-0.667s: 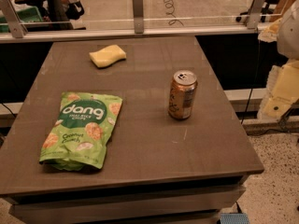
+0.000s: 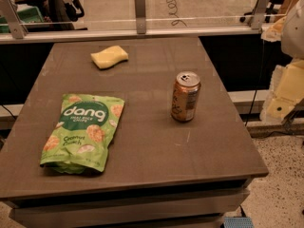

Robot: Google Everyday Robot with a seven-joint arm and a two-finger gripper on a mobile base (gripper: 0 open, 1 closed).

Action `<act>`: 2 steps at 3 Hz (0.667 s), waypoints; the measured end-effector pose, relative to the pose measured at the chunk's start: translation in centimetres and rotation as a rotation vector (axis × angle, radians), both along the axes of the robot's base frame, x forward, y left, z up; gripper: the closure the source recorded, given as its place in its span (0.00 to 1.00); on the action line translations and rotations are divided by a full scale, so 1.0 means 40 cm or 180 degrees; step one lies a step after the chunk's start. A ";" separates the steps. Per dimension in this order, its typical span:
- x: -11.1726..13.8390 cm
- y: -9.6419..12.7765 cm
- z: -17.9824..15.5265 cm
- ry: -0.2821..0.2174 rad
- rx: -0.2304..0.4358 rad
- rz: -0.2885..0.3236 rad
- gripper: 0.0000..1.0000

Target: Move green rice chip bag near sponge

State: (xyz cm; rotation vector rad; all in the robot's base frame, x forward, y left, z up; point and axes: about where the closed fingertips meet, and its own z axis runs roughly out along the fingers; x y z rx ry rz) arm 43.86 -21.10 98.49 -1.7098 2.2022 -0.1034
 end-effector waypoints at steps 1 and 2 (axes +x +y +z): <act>-0.018 0.070 0.007 0.0015 0.0174 0.0193 0.00; -0.092 0.268 0.019 0.0080 0.0566 0.0738 0.00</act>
Offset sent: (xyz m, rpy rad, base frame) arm -0.0782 0.1987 0.0065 0.3324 0.0848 0.4417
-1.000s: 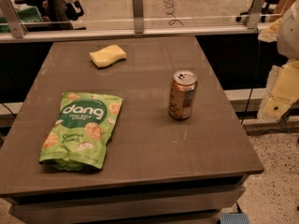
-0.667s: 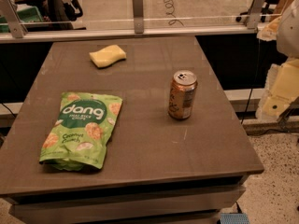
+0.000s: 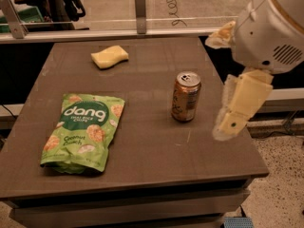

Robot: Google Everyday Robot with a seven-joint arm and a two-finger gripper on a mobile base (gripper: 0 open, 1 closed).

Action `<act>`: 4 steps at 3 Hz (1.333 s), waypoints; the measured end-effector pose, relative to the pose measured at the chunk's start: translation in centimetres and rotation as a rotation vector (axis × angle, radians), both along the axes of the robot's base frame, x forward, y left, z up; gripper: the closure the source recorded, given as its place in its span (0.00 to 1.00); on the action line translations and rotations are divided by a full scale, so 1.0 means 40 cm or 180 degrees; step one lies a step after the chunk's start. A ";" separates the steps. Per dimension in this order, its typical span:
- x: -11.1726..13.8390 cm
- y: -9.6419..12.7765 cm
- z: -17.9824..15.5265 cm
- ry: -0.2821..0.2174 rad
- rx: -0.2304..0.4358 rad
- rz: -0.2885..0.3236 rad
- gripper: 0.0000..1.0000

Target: Move green rice chip bag near sponge

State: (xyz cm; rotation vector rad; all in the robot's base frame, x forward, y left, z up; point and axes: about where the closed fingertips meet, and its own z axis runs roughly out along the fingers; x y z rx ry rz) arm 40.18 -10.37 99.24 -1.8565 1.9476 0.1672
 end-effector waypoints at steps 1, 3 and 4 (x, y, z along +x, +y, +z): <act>-0.070 0.182 0.001 0.0000 0.0302 0.0525 0.00; -0.135 0.355 -0.018 -0.0100 0.0479 0.0990 0.00; -0.153 0.342 -0.012 -0.0226 0.0439 0.1003 0.00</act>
Offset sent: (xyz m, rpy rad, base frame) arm -0.0664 0.2026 -0.0485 0.2261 0.0125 0.4519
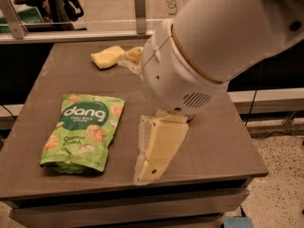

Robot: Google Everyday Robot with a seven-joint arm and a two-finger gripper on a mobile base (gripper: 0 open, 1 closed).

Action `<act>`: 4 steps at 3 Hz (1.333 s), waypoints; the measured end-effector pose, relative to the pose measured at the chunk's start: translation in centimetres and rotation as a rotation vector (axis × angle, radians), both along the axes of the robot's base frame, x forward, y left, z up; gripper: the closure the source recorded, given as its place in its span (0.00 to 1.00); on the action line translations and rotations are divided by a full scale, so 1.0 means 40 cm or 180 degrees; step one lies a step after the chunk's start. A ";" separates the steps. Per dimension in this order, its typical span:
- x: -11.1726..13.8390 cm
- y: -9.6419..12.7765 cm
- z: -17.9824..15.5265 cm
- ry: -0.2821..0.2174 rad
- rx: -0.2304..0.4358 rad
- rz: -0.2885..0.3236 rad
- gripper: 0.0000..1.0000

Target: Move green rice chip bag near sponge

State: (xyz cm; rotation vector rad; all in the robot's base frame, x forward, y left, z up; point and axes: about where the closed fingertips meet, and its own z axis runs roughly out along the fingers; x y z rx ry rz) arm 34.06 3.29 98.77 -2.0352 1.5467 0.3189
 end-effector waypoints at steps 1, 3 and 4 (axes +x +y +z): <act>0.032 0.014 -0.057 -0.0108 -0.0003 0.0047 0.00; 0.154 0.093 -0.200 -0.0081 0.0107 0.0095 0.00; 0.181 0.149 -0.256 0.0049 0.0205 0.0108 0.00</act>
Offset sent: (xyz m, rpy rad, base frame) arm 0.0796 0.0282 -0.1052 0.0274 -0.0228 0.0193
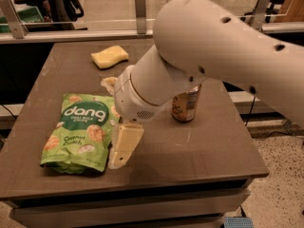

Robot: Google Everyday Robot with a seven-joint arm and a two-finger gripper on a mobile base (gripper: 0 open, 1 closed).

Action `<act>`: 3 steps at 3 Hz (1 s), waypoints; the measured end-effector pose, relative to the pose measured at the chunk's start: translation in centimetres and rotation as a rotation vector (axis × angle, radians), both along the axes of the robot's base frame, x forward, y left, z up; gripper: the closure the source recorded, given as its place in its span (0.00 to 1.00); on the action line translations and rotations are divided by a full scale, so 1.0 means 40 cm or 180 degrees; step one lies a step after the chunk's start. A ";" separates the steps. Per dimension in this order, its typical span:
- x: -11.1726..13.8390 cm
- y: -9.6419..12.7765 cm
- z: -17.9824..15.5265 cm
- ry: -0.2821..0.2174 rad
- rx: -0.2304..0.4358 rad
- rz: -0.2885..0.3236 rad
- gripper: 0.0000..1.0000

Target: Move green rice chip bag near sponge

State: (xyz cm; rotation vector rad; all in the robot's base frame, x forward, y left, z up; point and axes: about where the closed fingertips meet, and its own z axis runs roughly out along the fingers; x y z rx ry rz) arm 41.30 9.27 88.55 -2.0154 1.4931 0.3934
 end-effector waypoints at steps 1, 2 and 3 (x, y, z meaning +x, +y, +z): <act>0.012 0.055 -0.037 0.0129 0.0138 -0.0016 0.00; 0.010 0.111 -0.067 0.0251 0.0277 -0.0046 0.00; 0.009 0.149 -0.090 0.0376 0.0417 -0.0129 0.00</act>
Offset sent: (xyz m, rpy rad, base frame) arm 0.0057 0.0693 -0.0439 0.1437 0.1329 -0.0321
